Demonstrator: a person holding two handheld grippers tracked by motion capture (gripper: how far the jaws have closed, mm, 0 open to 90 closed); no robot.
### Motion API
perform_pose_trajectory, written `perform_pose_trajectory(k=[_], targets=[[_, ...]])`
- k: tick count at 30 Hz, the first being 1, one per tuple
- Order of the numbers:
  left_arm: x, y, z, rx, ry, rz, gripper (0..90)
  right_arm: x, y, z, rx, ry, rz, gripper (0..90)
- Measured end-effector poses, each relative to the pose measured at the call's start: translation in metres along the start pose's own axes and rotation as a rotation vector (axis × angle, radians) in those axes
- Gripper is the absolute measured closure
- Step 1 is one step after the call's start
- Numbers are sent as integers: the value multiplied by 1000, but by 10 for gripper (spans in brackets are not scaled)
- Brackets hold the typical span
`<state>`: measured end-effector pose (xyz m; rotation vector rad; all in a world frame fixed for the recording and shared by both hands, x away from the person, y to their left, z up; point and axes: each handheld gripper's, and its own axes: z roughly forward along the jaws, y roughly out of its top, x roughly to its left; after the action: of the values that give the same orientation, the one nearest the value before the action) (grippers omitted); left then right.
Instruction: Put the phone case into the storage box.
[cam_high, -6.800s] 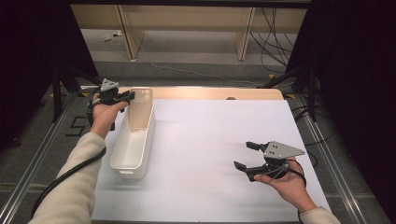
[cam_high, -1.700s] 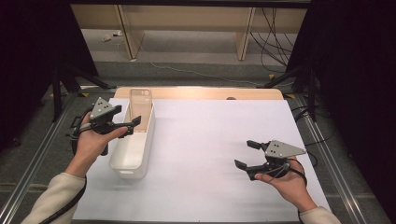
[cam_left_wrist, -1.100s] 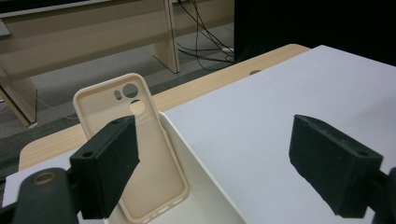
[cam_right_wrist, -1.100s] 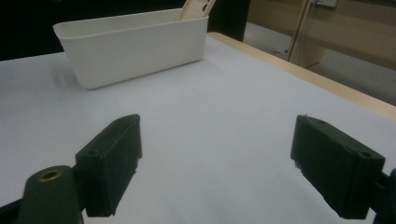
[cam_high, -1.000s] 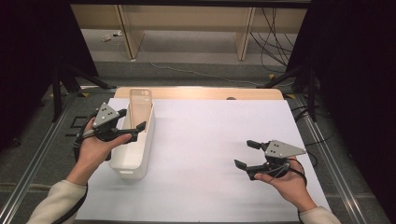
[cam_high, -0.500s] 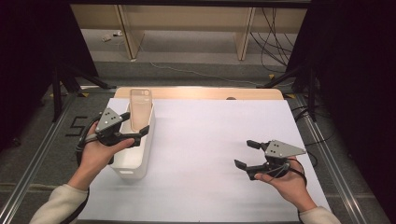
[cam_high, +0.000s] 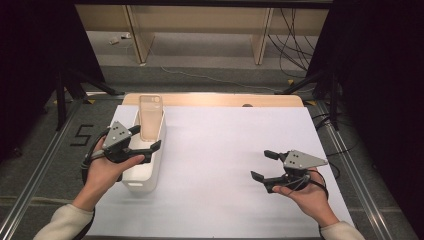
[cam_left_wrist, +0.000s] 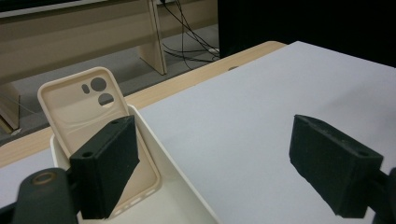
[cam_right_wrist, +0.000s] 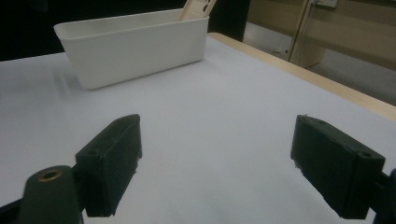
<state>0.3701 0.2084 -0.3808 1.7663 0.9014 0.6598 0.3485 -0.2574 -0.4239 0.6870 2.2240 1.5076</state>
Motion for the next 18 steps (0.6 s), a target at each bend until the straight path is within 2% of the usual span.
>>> perform_pose_trajectory(k=[18], targets=[[-8, -8, -5, -6, -24, -11, 129, 0, 0, 0, 1, 0, 0, 177]])
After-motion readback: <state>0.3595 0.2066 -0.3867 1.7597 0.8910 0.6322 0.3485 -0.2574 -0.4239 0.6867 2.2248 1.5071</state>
